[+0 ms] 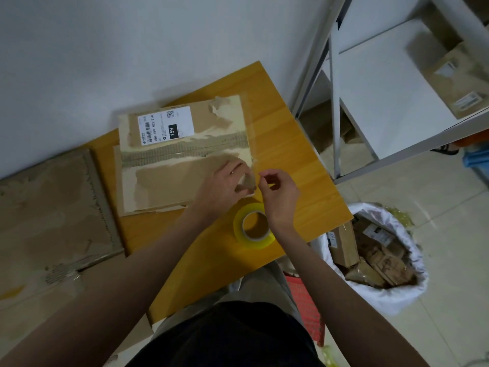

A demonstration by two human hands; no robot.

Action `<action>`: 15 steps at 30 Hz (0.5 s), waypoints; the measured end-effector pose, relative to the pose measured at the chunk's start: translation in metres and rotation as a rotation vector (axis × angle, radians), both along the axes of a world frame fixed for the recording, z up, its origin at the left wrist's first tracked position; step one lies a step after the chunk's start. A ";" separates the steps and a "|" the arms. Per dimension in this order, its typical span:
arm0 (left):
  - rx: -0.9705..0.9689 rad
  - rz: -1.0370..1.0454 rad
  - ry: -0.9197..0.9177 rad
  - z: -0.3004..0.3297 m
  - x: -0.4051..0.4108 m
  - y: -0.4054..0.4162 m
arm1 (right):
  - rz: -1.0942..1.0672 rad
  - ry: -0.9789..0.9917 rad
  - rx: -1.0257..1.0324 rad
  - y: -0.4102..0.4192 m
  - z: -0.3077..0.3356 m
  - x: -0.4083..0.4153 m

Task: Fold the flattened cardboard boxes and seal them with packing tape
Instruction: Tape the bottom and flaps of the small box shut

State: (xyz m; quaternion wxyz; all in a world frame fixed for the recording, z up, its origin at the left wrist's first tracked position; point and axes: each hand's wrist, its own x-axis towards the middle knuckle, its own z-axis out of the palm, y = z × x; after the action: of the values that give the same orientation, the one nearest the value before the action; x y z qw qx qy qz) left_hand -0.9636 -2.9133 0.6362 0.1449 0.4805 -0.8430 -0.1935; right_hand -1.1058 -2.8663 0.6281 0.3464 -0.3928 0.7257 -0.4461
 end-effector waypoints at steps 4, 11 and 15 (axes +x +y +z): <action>0.089 0.061 -0.094 0.006 0.002 -0.012 | 0.230 0.195 -0.045 0.005 0.000 0.004; 0.160 0.068 -0.122 0.001 -0.001 -0.013 | 0.301 0.209 0.031 0.012 -0.009 0.002; 0.143 0.066 -0.066 0.002 0.001 -0.011 | 0.379 0.088 0.123 0.002 -0.008 0.002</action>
State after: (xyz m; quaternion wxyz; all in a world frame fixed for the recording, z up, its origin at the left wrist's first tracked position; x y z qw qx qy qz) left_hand -0.9625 -2.9246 0.6380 0.0885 0.5232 -0.8151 -0.2324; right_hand -1.1038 -2.8648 0.6201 0.4156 -0.5196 0.6789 -0.3104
